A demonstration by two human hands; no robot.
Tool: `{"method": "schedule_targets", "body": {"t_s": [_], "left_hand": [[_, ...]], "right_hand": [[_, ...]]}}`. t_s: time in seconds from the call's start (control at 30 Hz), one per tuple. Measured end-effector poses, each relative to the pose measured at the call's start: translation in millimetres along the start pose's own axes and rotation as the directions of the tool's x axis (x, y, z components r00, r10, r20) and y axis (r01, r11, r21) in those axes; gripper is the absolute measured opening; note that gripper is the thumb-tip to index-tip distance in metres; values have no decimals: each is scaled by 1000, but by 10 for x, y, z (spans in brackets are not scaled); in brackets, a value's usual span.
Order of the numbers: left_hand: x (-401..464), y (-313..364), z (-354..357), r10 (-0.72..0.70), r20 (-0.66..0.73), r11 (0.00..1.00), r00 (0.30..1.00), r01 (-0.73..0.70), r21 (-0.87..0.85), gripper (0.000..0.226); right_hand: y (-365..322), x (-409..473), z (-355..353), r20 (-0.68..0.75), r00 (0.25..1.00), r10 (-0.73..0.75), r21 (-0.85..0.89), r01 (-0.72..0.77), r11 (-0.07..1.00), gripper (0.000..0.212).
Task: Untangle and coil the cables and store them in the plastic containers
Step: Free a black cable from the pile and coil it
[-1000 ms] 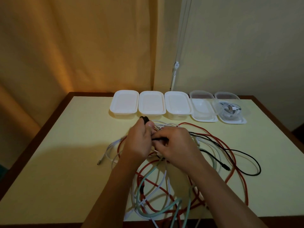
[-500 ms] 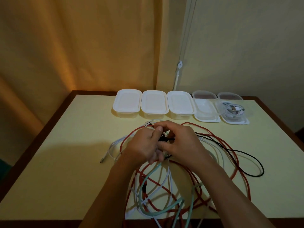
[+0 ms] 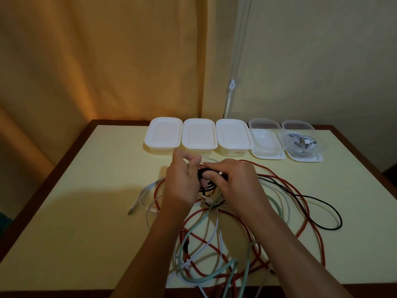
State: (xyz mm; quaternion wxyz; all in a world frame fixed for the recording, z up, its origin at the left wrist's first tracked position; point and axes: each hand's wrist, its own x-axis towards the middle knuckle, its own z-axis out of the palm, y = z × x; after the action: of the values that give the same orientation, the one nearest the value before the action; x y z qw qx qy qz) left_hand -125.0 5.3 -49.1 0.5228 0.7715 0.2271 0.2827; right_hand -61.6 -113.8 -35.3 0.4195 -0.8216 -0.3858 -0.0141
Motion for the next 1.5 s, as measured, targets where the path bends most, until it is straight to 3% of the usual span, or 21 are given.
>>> {"method": "schedule_targets", "body": {"t_s": [0.07, 0.13, 0.27, 0.37, 0.5, 0.63, 0.83, 1.13, 1.37, 1.5], "left_hand": [[-5, 25, -3, -38, 51, 994, 998, 43, -98, 7], [14, -6, -26, -5, 126, 986, 992, 25, -164, 14], [54, -139, -132, 21, 378, 996, 926, 14, -89, 43], [52, -161, -164, 1, 462, 991, 887, 61, -118, 43], [52, -108, -97, -116, 430, 978, 895, 178, -106, 40], [28, -40, -17, -188, 341, 972, 921, 224, -69, 41], [48, -63, 14, -226, 250, 966, 941, 250, -64, 40], [92, -149, -124, -87, 416, 987, 905, 134, -84, 42], [57, -91, -102, -56, 504, 986, 862, 126, -106, 36], [48, -80, -107, -77, 486, 997, 871, 80, 14, 40]], "right_hand": [[17, -5, 4, -11, 1000, 24, 46, -23, 999, 12], [59, -9, 5, -36, 996, 77, 97, -73, 993, 14], [174, -5, -23, -60, 984, 168, 110, -161, 981, 14], [181, -17, -27, -44, 982, 182, 114, -177, 978, 14], [155, -3, -32, -66, 978, 196, 101, -189, 977, 15], [131, 10, -17, -97, 980, 175, -27, -179, 984, 25], [69, 7, -12, -141, 971, 194, 47, -189, 981, 9], [107, -20, -12, -129, 984, 120, 73, -111, 991, 14], [113, -18, -48, -16, 994, 111, 95, -109, 989, 16], [126, -5, -69, -64, 988, 141, 36, -139, 990, 12]]}}
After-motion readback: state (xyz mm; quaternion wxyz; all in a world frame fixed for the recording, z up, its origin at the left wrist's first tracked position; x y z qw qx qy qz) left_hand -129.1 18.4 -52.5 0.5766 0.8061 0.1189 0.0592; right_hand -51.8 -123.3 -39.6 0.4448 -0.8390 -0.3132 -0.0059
